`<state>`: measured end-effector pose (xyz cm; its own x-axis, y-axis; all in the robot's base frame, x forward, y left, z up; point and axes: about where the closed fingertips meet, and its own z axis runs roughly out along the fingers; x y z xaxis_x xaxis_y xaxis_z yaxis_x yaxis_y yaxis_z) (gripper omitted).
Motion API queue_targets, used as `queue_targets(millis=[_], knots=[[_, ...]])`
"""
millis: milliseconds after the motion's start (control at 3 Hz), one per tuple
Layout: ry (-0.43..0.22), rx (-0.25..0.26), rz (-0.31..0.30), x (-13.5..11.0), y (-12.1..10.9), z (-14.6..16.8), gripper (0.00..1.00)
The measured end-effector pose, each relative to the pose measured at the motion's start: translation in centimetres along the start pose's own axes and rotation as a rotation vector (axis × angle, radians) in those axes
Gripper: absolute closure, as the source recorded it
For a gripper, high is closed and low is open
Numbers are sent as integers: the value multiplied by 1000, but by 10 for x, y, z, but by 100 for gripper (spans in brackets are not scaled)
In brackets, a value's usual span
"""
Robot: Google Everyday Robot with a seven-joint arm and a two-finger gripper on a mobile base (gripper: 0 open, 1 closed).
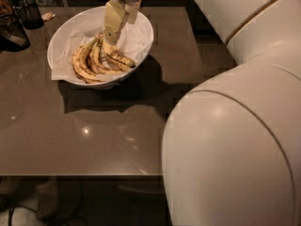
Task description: Pick banana from white bowl
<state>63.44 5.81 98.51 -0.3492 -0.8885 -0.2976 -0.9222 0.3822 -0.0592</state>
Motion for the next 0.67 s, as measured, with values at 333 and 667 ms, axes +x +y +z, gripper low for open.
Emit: queue_targets(millis=[333, 667], knots=[[30, 13, -6, -5, -3, 9, 35], [54, 16, -4, -7, -8, 20, 39]])
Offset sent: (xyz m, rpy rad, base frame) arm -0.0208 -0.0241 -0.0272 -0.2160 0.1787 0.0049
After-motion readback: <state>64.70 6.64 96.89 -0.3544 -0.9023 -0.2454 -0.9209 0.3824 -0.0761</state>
